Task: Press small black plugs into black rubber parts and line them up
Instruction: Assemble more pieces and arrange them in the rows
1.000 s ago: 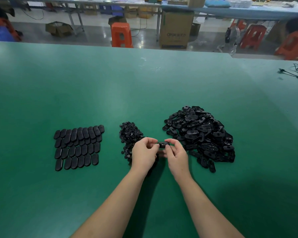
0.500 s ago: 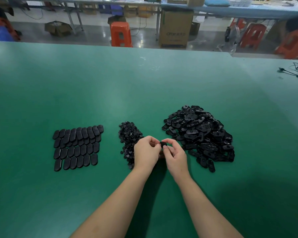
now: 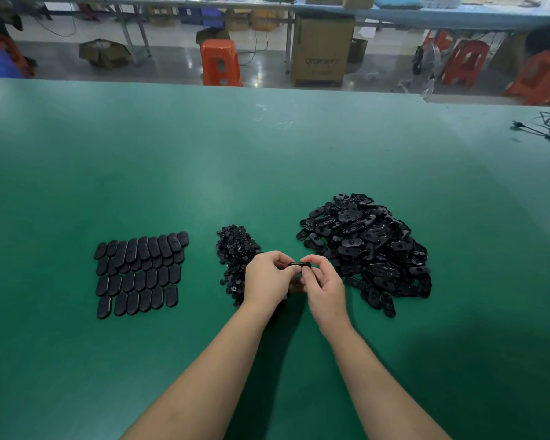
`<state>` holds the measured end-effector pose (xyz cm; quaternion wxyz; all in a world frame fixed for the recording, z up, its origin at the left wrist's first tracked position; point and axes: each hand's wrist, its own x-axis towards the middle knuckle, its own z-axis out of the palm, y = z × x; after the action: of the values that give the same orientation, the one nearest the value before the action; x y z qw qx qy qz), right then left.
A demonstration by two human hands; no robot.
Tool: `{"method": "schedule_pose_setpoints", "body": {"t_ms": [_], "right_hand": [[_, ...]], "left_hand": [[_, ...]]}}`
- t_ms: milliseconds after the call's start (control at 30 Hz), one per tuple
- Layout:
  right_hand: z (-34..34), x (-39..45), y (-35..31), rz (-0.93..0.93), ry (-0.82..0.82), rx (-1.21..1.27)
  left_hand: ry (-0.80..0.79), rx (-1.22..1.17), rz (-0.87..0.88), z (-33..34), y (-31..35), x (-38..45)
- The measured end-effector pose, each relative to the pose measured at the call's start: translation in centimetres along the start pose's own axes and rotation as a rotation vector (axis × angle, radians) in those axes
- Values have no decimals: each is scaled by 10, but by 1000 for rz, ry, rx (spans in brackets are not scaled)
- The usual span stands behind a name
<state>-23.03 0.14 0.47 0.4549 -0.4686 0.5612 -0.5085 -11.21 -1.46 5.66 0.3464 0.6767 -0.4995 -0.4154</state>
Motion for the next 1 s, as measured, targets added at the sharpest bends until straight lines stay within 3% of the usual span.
{"method": "schedule_pose_setpoints", "body": {"t_ms": [600,1000], "right_hand": [[0,1,-1,-25,34,-52],[0,2,-2,-6,20,-52]], "left_hand": [[-33,-93,-28,2,-7,-1],[7,79,33,1,-1,-6]]}}
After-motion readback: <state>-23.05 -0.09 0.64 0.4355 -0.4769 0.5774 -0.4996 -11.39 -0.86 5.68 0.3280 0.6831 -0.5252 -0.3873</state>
